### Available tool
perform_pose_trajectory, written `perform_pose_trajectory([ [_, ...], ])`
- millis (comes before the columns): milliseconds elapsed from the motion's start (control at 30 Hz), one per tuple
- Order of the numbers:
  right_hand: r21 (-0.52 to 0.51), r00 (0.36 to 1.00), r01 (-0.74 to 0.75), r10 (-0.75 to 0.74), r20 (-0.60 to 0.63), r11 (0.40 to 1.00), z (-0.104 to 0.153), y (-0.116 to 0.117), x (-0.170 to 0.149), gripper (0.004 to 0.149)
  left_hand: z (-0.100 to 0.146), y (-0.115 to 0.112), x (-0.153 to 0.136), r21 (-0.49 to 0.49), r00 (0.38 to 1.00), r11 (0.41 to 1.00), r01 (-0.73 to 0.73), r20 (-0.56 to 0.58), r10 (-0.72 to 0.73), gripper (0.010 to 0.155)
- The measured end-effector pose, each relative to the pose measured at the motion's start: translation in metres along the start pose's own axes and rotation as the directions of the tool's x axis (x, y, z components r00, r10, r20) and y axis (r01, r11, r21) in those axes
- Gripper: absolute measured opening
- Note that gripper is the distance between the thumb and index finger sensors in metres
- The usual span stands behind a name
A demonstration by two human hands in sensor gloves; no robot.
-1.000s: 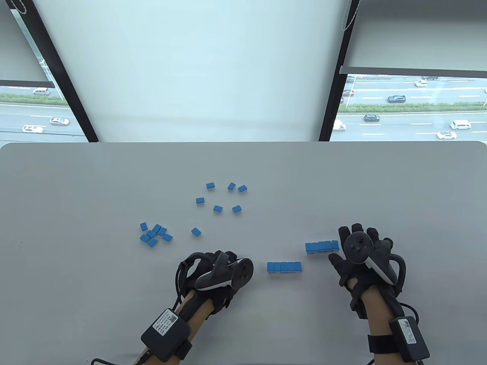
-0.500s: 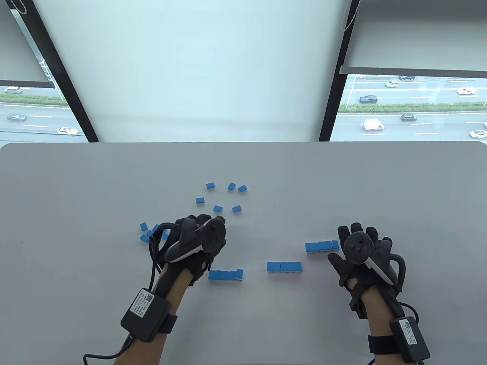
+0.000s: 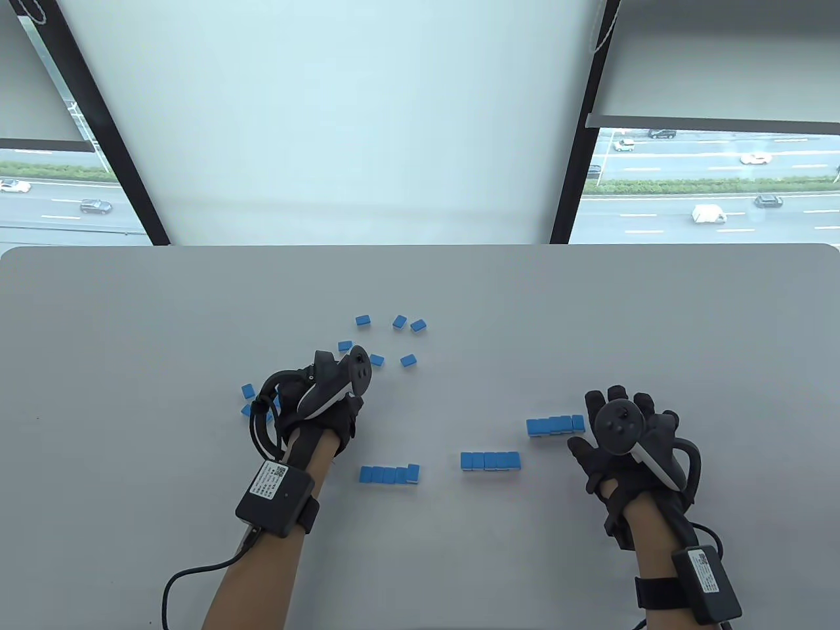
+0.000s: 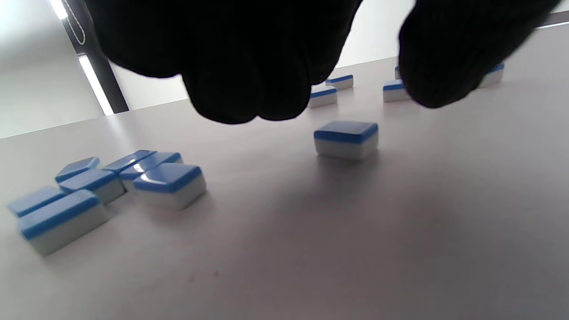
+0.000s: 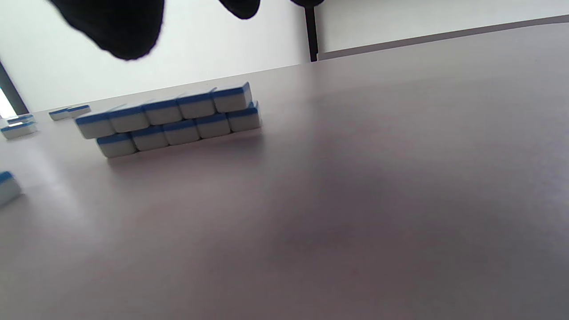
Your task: Build mahjong tile wall
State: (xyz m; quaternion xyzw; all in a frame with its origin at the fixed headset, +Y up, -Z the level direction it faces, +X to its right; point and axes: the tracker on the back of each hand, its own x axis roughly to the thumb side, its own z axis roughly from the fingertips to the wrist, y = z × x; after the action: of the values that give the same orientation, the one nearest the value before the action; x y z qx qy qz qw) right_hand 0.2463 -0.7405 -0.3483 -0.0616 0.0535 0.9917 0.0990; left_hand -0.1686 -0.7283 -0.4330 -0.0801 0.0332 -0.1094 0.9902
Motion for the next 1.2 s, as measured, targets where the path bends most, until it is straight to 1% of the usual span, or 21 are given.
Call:
perform_pose_trajectory([
  [67,-0.003,1.0,-0.004,0.004,0.0,1.0,0.0,0.0,0.0,0.079,-0.002,-0.008,0.003,-0.01,1.0,1.0,0.027,0.001,-0.027,0.073],
  [167,-0.002,1.0,-0.005,0.005,-0.001,1.0,0.0,0.0,0.0,0.078,-0.004,-0.015,0.005,-0.03,0.999,0.999,0.034,0.002,-0.034,0.066],
  [233,0.0,1.0,-0.005,0.005,-0.002,1.0,0.0,0.0,0.0,0.078,-0.004,-0.016,0.004,-0.002,1.0,1.0,0.022,0.005,-0.022,0.062],
  [300,0.0,1.0,-0.005,0.005,-0.002,1.0,0.0,0.0,0.0,0.078,-0.004,-0.017,0.004,0.006,1.0,1.0,0.014,0.004,-0.014,0.059],
  [600,0.005,1.0,-0.01,0.01,0.004,1.0,0.0,0.001,0.001,0.078,0.002,-0.021,-0.006,-0.035,0.989,0.989,-0.142,0.043,0.143,0.06],
  [700,0.004,1.0,-0.01,0.01,0.007,1.0,-0.001,0.001,0.002,0.078,0.012,-0.015,-0.007,-0.059,0.978,0.98,-0.189,0.081,0.194,0.06],
  [800,0.001,1.0,-0.003,0.003,0.01,1.0,-0.001,0.0,0.002,0.078,0.029,0.003,-0.004,-0.011,0.961,0.969,-0.246,0.129,0.245,0.061],
  [900,0.002,1.0,0.005,-0.005,0.009,1.0,-0.001,0.0,0.002,0.078,0.048,0.021,0.004,0.039,0.935,0.953,-0.3,0.213,0.285,0.061],
  [967,0.006,1.0,0.007,-0.007,0.007,1.0,-0.001,0.001,0.001,0.078,0.061,0.03,0.009,0.064,0.926,0.953,-0.296,0.266,0.269,0.061],
  [1033,0.002,1.0,0.01,-0.01,0.011,1.0,-0.001,0.0,0.002,0.078,0.077,0.039,0.012,0.11,0.911,0.949,-0.296,0.33,0.246,0.061],
  [1133,-0.001,1.0,0.009,-0.009,0.016,1.0,0.0,-0.001,0.003,0.078,0.094,0.043,0.016,0.148,0.886,0.938,-0.314,0.401,0.233,0.061],
  [1200,0.0,1.0,0.005,-0.005,0.018,1.0,-0.001,0.0,0.004,0.078,0.105,0.039,0.019,0.153,0.866,0.93,-0.333,0.44,0.238,0.061],
])
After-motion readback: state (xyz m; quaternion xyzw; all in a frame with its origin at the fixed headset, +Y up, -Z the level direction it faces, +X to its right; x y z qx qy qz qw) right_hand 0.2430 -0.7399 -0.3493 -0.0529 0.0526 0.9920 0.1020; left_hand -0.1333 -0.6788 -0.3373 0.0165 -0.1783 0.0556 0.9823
